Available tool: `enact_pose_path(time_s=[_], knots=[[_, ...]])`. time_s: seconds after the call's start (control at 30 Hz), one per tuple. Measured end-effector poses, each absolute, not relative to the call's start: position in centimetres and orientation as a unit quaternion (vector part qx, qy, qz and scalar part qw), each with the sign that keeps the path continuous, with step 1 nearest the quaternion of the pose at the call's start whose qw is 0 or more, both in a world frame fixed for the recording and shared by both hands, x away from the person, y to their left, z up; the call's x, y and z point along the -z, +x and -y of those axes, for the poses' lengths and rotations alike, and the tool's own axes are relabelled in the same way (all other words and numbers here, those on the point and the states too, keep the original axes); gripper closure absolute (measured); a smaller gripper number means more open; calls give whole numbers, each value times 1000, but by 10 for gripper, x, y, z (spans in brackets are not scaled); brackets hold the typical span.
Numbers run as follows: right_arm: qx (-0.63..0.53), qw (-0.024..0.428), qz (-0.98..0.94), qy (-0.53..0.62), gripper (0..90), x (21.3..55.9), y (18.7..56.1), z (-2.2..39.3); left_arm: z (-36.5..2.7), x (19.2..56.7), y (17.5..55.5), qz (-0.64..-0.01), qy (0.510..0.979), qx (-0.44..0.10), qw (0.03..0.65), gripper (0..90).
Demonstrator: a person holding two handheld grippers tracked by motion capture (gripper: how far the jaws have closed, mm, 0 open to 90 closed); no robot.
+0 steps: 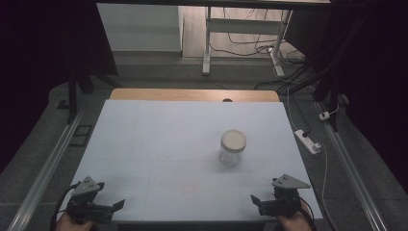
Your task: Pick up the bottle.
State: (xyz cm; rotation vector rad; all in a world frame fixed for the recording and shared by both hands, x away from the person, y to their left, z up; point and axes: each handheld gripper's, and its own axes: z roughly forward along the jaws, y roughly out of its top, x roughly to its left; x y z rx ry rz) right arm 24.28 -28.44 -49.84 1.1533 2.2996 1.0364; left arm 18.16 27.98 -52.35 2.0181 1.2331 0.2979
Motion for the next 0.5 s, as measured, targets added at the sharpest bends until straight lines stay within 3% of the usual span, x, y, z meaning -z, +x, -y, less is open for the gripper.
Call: enact_pose_path(time_s=[0.5], knots=[[-394, 147, -795, 437, 0, 498, 248, 295, -272, 524, 183, -468, 805, -120, 344, 0]])
